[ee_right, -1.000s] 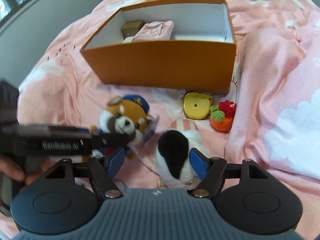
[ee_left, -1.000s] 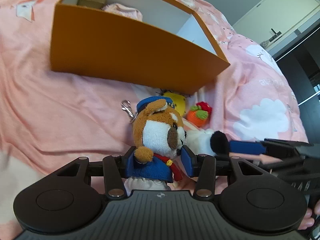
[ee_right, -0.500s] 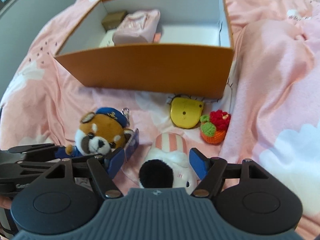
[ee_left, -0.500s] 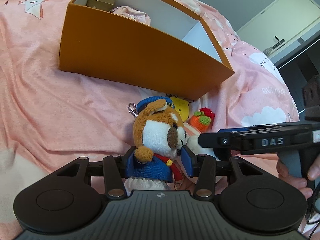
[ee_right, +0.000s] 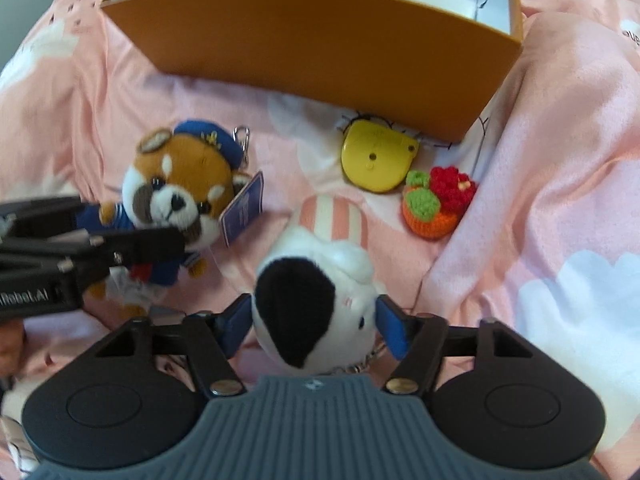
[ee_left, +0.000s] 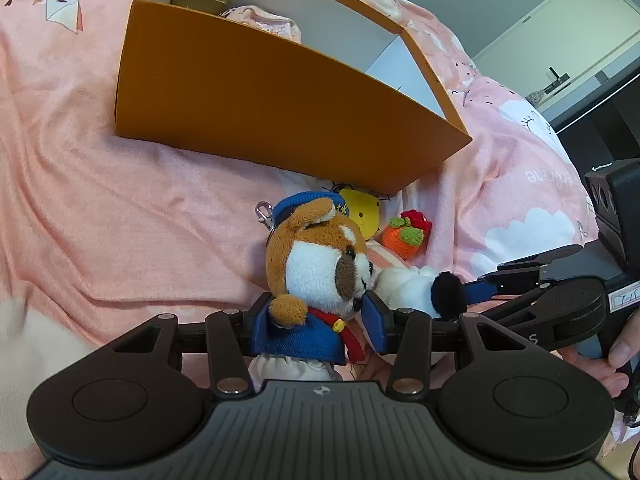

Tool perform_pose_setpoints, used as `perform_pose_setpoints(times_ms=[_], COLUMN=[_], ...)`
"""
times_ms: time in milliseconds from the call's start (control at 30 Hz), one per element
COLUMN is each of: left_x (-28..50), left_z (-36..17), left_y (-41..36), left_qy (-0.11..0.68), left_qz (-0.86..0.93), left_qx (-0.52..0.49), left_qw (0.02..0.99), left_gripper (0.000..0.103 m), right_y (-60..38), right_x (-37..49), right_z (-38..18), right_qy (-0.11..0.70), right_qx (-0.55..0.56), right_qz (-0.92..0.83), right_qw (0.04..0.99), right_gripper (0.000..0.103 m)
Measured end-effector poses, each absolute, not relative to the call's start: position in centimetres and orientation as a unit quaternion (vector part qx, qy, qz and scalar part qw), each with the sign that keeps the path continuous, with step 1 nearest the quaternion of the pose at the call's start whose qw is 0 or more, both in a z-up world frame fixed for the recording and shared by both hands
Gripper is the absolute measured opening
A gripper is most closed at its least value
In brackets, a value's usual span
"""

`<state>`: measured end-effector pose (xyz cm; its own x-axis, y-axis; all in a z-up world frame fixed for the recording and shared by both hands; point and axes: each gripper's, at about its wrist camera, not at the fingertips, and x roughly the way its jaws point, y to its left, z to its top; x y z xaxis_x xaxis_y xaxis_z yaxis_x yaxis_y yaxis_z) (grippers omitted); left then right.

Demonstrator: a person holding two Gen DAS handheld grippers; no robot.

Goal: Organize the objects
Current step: 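Grasp the brown dog plush with left tool while right tool grasps the white plush, then lift both plushes over the orange box with both tools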

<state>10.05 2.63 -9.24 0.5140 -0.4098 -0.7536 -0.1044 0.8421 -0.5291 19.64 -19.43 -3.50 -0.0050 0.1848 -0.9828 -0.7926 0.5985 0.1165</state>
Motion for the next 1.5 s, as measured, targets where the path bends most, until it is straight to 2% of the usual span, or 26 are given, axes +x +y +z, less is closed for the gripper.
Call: perform_pose_setpoints(times_ms=[200,433,500,733,1067,1500], left_x=[9.9,9.7,9.7,9.9,12.3,16.9], left_z=[-8.7,-6.6,-5.6,-1.6,2.6,3.9], left_y=[2.6,2.7,2.9,2.8,3.7,4.7], left_qy=[0.477,0.452,0.441,0.393,0.336,0.307], left_qz=[-0.096,-0.105,-0.11,-0.118,-0.108,-0.086], left_qx=[-0.263,-0.266,-0.271,-0.264,-0.253,-0.254], left_qw=[0.833,0.845,0.849,0.873,0.901,0.913], left_gripper=[0.054,0.054,0.039,0.04,0.039,0.039], right_y=[-20.1,-21.6,-21.9,-22.1,-21.4,-19.2], right_x=[19.4,19.4,19.3,19.3,19.9,23.0], right_z=[-2.8,1.4,3.0,8.0,12.4,13.7], right_qy=[0.584,0.546,0.529,0.468,0.4,0.347], right_qx=[-0.247,-0.2,-0.19,-0.169,-0.146,-0.133], right_qz=[0.383,0.411,0.42,0.442,0.464,0.458], right_qw=[0.672,0.702,0.713,0.746,0.777,0.808], right_gripper=[0.06,0.059,0.059,0.059,0.058,0.058])
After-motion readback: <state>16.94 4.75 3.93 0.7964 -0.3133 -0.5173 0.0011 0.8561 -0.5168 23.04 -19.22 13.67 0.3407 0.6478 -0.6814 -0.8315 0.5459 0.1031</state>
